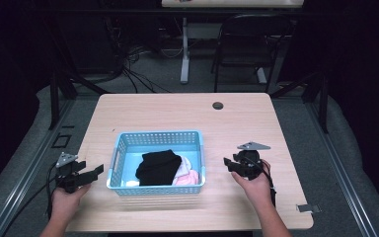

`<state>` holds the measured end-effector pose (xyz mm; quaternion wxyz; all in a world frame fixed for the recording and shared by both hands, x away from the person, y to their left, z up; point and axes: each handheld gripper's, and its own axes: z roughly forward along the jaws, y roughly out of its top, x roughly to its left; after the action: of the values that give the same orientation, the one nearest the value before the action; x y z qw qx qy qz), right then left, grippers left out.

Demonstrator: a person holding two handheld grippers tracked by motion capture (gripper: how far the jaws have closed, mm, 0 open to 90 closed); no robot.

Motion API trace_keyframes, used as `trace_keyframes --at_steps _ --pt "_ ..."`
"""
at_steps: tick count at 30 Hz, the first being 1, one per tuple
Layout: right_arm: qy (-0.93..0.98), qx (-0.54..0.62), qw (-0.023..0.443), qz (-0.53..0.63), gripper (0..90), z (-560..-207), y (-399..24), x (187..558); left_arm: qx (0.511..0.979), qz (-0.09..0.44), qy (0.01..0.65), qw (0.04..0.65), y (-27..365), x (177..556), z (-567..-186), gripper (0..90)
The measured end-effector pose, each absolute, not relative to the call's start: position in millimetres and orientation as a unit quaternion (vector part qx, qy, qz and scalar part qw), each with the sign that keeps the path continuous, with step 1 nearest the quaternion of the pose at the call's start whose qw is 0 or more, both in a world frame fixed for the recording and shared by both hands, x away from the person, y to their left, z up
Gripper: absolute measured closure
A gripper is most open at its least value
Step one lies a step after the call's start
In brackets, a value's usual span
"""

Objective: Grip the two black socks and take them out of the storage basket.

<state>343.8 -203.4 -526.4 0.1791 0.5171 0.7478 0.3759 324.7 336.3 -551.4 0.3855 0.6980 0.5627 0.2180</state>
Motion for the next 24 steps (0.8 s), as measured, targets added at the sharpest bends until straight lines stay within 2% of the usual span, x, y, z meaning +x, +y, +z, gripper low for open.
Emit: trace_keyframes --at_steps 15,24 --pt "0.772 0.49 0.148 0.377 57.3 -485 -172 356 0.698 0.219 0.562 0.386 334 324 -552 23.6" --pt "0.784 0.476 0.126 0.378 59.1 -471 -149 364 0.697 0.219 0.563 0.386 334 323 -552 23.6"
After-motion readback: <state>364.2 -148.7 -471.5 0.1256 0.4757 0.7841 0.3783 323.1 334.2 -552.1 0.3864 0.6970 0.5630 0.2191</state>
